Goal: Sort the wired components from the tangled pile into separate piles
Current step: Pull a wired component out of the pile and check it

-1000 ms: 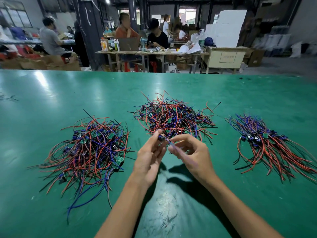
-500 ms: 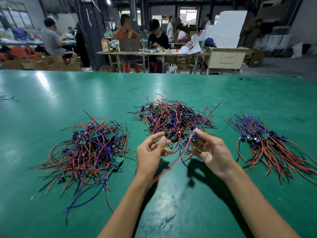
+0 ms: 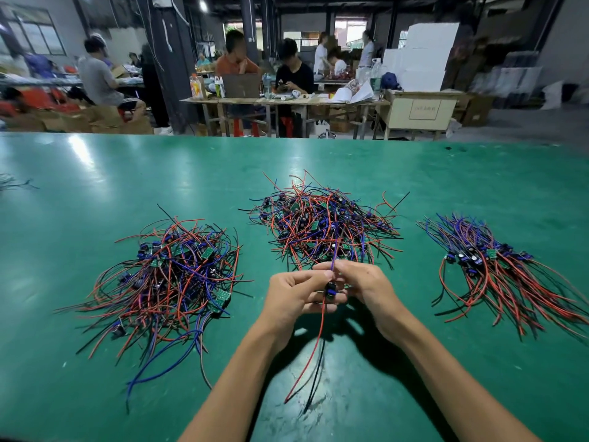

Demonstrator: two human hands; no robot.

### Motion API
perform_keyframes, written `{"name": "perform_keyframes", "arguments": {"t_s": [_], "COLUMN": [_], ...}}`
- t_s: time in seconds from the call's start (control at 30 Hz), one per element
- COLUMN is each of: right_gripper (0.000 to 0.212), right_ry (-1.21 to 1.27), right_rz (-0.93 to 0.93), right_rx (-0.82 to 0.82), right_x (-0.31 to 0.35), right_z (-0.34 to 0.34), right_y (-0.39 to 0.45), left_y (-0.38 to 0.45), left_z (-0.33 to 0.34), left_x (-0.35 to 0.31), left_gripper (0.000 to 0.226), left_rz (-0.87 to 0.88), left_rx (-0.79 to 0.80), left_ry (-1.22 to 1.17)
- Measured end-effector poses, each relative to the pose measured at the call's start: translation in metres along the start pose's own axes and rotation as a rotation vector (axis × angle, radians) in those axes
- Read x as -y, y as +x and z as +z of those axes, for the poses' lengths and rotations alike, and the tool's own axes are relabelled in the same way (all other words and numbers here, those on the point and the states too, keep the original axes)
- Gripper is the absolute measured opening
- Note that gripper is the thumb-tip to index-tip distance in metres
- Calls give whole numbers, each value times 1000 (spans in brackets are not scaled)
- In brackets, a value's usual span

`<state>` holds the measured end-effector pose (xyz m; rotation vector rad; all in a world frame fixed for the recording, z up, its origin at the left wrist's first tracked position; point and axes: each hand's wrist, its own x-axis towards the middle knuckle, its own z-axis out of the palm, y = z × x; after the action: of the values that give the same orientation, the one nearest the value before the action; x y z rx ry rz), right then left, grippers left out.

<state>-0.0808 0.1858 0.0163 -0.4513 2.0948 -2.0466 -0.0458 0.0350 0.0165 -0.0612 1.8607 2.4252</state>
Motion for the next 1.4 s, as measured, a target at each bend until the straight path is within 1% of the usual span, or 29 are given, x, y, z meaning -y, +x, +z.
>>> {"name": "perform_keyframes", "arguments": {"t_s": [0.1, 0.2, 0.27, 0.33, 0.47, 0.53, 0.63, 0.7, 0.77, 0.83, 0.9, 0.97, 1.0, 1.03, 1.1, 1.17, 1.23, 1.3, 1.4], "right_gripper": [35, 41, 38, 36, 35, 29, 22, 21, 22, 28, 32, 24, 22, 21, 19, 18, 18, 18, 18], "right_ry": [33, 78, 76, 84, 185, 254, 385, 443, 447, 293, 112, 39, 33, 40, 96, 167, 227, 266, 275], "right_rz": [-4, 28, 50, 65, 108, 124, 190, 237, 235, 194, 145, 95, 61, 32, 6, 32, 91, 135, 123], "right_rx": [-45, -113, -145, -210, -366, -435, -440, -424, -418, -381, -242, -88, -72, -102, -239, -355, -394, -404, -397], "right_x": [-4, -7, -8, -6, -1, 2, 2, -1, -2, -2, -1, -1, -1, 1, 3, 4, 2, -2, -1], "right_z": [12, 18, 17, 13, -1, -8, -14, -16, -19, -22, -21, -17, -16, -16, -21, -29, -33, -33, -34], "right_y": [0, 1, 3, 6, 11, 12, 12, 11, 12, 12, 10, 6, 5, 5, 6, 7, 8, 9, 10], "left_y": [0, 0, 0, -1, -2, -3, -3, -2, 1, 2, 4, 4, 4, 4, 4, 6, 9, 12, 13], "left_z": [1, 2, 0, -2, -4, -3, -3, -4, -6, -9, -10, -10, -10, -11, -14, -16, -17, -18, -19], "left_x": [0, 1, 0, -2, -1, -2, -3, -2, -2, -3, -3, -2, -2, -2, -2, 0, 3, 6, 11], "left_gripper": [15, 18, 17, 21, 34, 29, 16, 12, 13, 22, 26, 30, 33, 34, 30, 21, 16, 14, 3], "left_rz": [-26, -32, -44, -56, -91, -105, -118, -128, -145, -145, -130, -116, -107, -94, -46, 36, 121, 168, 267], "left_rx": [-38, -9, 33, 95, 258, 297, 297, 280, 231, 177, 144, 136, 137, 136, 118, 38, -59, -81, -119], "left_ry": [27, 90, 116, 149, 236, 253, 223, 210, 181, 149, 117, 95, 96, 107, 160, 259, 360, 415, 535]}}
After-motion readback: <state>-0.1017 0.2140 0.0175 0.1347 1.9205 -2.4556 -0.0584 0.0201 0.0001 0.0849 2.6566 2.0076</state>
